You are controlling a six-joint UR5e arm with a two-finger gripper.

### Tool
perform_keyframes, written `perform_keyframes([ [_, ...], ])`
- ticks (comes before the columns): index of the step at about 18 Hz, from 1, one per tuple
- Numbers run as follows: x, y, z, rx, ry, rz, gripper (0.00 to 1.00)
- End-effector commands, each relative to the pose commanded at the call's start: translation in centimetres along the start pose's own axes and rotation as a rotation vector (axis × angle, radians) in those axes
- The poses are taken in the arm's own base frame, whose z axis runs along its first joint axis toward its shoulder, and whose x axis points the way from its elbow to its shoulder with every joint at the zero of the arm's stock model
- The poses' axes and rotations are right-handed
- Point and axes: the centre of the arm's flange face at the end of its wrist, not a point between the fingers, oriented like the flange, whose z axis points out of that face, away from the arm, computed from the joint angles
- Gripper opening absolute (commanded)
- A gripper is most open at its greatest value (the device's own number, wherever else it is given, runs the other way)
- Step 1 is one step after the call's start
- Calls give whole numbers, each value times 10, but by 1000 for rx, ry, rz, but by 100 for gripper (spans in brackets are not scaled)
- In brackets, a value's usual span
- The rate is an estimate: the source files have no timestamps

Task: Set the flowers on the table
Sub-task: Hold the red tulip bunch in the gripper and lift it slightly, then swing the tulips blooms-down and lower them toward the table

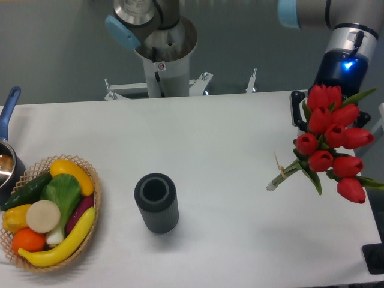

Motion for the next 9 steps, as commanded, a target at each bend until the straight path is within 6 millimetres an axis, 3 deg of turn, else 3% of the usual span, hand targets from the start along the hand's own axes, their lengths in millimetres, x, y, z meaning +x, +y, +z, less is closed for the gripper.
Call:
perform_keyframes([
  [9, 12, 22, 23, -237, -63, 128, 39],
])
